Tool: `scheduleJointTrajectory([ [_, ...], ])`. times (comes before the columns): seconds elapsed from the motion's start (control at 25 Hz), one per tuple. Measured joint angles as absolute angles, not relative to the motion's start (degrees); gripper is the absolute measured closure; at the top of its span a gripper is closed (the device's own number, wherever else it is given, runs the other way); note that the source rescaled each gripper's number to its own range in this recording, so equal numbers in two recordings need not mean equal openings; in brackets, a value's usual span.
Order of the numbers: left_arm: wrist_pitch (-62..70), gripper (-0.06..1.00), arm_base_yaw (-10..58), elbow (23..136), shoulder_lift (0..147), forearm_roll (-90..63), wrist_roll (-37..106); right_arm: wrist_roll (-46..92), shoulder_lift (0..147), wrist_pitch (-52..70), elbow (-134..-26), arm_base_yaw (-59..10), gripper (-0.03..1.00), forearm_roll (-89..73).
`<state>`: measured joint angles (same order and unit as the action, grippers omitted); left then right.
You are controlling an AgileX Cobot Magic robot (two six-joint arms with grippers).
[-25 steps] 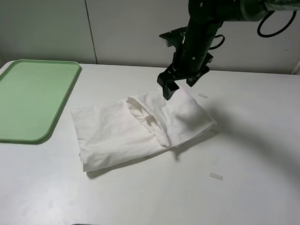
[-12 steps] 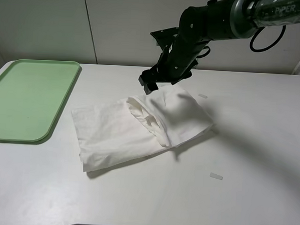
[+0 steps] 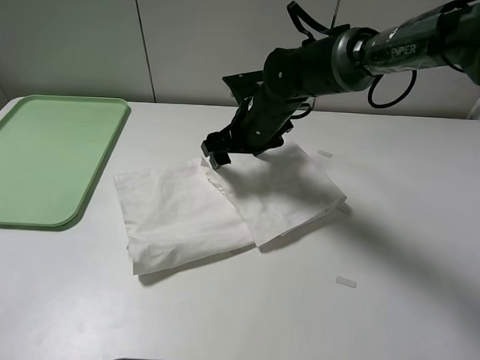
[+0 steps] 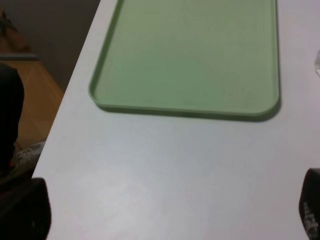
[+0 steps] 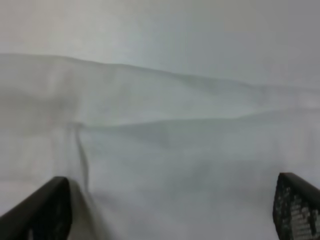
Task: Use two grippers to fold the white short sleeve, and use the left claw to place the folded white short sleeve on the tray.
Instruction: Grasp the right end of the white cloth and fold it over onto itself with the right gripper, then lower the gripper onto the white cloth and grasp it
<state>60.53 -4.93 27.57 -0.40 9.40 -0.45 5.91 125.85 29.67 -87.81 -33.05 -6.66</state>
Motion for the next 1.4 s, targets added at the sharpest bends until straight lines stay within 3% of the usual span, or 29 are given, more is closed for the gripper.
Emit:
scheduleJointTrajectory([
  [0.48, 60.53, -0.06, -4.93, 27.57, -0.4, 9.4, -0.45, 12.46, 122.58, 28.89, -87.75, -34.2, 0.09, -9.75],
  [1.0, 60.53, -0.06, -4.93, 27.57, -0.4, 9.44, -0.45, 13.26, 97.88, 36.32, -84.5, -27.16, 0.05, -0.82],
  [1.12, 60.53, -0.06, -4.93, 27.57, -0.4, 9.44, -0.45, 13.26, 89.66, 34.59, -77.72, -22.77, -0.02, -0.46],
  [1.4, 60.29, -0.06, -4.93, 27.57, -0.4, 9.44, -0.45, 11.85, 71.43, 32.6, -61.45, -8.05, -0.03, 0.3],
])
